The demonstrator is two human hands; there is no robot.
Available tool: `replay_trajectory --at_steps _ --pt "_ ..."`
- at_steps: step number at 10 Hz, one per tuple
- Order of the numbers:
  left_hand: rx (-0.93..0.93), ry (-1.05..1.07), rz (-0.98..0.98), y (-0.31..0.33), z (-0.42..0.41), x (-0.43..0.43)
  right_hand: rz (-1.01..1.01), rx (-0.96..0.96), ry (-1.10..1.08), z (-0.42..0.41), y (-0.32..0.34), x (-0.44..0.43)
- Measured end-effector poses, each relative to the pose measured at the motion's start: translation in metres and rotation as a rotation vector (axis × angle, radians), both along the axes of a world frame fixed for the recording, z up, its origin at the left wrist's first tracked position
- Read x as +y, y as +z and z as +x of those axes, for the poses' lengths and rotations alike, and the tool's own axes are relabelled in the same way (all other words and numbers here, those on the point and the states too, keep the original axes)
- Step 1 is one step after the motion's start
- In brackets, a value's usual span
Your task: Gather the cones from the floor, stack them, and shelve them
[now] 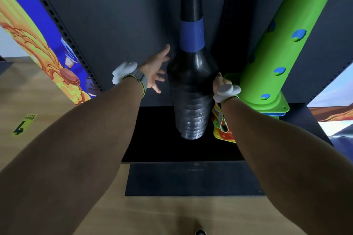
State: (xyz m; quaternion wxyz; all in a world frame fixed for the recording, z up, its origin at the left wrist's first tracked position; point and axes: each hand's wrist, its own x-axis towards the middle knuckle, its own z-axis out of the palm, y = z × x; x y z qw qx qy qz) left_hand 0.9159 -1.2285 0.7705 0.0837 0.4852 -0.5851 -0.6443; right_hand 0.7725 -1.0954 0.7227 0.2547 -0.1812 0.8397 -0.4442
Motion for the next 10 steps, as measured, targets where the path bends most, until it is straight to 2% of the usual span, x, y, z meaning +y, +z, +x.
replay_trajectory --at_steps 2,5,6,7,8,9,10 --pt "0.001 -0.037 -0.052 0.003 -0.007 0.017 -0.363 -0.194 -0.149 -0.004 0.009 -0.012" --pt "-0.036 -0.048 -0.138 0.001 -0.019 0.014 -0.226 -0.083 -0.074 -0.011 0.000 -0.025" --pt "-0.047 -0.071 -0.101 0.007 -0.016 0.021 -0.201 -0.008 -0.008 -0.008 0.003 -0.019" --pt "-0.077 -0.081 -0.089 0.009 -0.014 0.023 -0.158 -0.013 0.034 -0.012 0.008 -0.018" --pt "-0.093 -0.041 -0.177 0.018 -0.004 0.039 -0.138 0.002 0.032 -0.002 0.027 -0.004" --pt "-0.134 -0.027 -0.233 0.026 0.008 0.058 -0.102 0.149 0.140 0.012 0.049 0.014" --pt "-0.141 -0.022 -0.328 0.038 0.029 0.085 -0.081 0.190 0.177 0.034 0.078 0.047"
